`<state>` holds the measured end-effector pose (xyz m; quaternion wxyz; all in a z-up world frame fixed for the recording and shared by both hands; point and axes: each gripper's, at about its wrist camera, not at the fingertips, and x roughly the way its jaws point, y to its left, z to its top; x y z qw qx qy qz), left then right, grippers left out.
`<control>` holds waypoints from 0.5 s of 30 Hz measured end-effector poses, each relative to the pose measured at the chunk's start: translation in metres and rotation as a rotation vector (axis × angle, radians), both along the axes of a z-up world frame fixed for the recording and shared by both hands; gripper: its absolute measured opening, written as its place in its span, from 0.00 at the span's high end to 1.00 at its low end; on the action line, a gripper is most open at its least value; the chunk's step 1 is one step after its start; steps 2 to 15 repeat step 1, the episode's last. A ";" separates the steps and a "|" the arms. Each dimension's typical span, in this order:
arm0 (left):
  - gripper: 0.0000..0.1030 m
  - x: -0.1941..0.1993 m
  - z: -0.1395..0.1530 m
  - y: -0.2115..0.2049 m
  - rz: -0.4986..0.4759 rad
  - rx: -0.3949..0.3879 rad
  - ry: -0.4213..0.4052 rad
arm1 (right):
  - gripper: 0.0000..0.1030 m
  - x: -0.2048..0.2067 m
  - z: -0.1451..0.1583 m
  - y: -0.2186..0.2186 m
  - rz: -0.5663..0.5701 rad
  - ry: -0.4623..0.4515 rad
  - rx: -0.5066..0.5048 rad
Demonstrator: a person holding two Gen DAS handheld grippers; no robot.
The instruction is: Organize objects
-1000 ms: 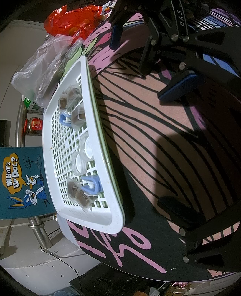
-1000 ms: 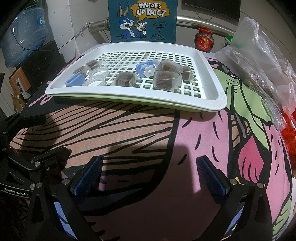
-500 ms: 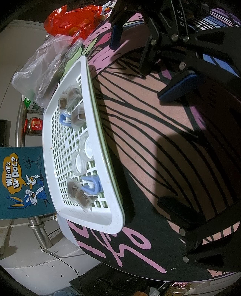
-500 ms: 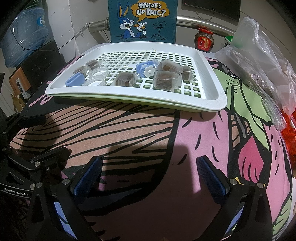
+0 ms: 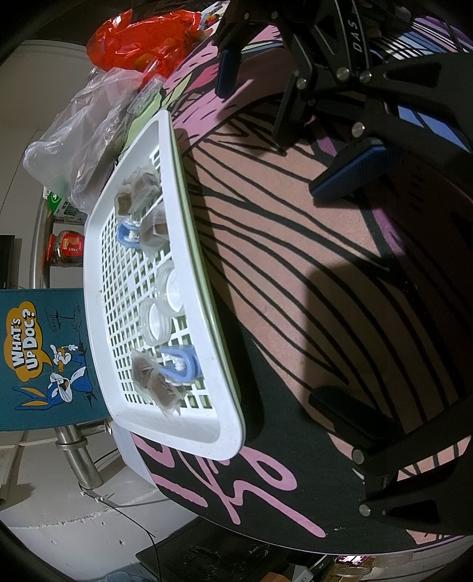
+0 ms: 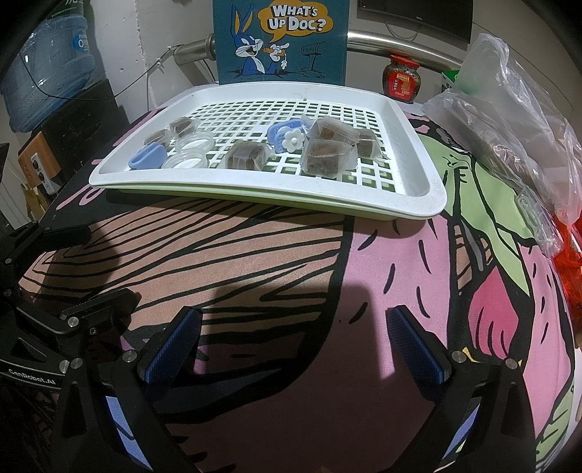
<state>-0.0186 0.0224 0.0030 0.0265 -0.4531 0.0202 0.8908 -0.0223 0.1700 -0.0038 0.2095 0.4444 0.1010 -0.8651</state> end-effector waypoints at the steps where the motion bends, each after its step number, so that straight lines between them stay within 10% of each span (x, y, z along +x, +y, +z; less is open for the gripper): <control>1: 0.00 0.001 0.000 0.000 0.000 0.000 0.000 | 0.00 0.000 0.000 0.000 0.000 0.000 0.000; 15: 0.00 0.001 0.000 0.000 0.000 0.000 0.000 | 0.00 0.000 0.000 0.000 0.000 0.000 0.000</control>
